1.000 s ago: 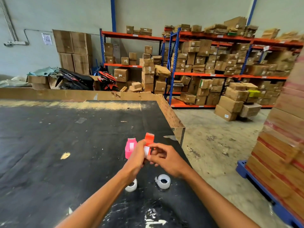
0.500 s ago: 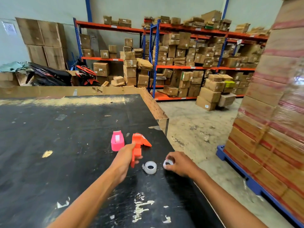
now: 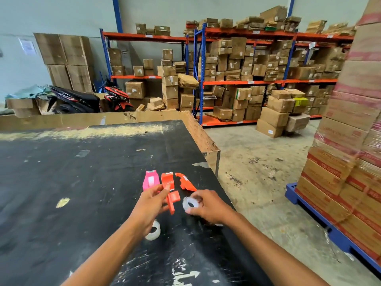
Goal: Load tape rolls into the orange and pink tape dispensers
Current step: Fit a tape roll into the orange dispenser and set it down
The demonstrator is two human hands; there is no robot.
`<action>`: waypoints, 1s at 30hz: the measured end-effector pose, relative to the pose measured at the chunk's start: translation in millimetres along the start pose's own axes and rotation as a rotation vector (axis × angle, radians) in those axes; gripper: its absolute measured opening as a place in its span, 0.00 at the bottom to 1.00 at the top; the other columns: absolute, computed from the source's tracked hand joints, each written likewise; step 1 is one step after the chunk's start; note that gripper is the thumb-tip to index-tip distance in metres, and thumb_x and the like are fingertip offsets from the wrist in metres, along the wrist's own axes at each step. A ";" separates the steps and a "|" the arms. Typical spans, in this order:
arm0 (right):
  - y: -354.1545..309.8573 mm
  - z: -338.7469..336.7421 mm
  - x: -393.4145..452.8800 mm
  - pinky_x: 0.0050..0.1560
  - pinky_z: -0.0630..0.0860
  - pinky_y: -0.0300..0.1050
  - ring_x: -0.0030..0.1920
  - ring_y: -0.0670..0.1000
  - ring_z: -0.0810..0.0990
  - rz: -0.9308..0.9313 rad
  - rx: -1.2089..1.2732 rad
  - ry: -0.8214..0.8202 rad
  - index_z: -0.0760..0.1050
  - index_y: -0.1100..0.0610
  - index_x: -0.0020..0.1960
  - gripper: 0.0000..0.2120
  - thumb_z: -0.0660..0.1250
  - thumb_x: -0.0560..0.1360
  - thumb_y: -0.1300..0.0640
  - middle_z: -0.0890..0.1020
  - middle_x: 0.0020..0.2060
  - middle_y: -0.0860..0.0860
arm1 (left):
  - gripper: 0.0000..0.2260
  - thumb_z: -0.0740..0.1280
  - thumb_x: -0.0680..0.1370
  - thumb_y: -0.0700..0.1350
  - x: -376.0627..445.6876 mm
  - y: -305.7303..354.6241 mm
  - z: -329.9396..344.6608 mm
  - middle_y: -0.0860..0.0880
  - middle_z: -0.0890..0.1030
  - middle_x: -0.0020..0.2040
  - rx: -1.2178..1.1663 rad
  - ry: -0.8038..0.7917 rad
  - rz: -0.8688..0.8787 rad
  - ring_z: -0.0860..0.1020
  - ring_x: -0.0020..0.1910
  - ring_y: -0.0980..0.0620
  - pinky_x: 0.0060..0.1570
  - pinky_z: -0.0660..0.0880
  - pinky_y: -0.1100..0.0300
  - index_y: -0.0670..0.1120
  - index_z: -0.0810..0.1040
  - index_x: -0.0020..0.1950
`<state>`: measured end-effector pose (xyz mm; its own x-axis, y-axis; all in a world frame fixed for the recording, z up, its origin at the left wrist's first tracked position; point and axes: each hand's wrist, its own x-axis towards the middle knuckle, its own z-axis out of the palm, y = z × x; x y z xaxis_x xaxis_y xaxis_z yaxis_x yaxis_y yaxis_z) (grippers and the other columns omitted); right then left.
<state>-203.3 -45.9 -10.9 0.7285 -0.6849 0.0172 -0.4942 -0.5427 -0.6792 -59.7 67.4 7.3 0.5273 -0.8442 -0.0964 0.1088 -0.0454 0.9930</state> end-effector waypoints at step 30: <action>-23.4 -18.5 76.7 0.44 0.80 0.37 0.42 0.48 0.84 -0.307 0.714 -0.211 0.81 0.54 0.51 0.15 0.76 0.66 0.64 0.86 0.42 0.49 | 0.16 0.64 0.77 0.47 48.0 12.6 -29.9 0.35 0.84 0.53 -0.203 -0.042 -0.070 0.83 0.47 0.43 0.41 0.83 0.55 0.36 0.80 0.57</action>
<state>-144.6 -94.6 19.8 0.8920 -0.4106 0.1889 0.1134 -0.2014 -0.9729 -7.8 42.3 13.2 0.4770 -0.8646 -0.1576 0.3137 0.0000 0.9495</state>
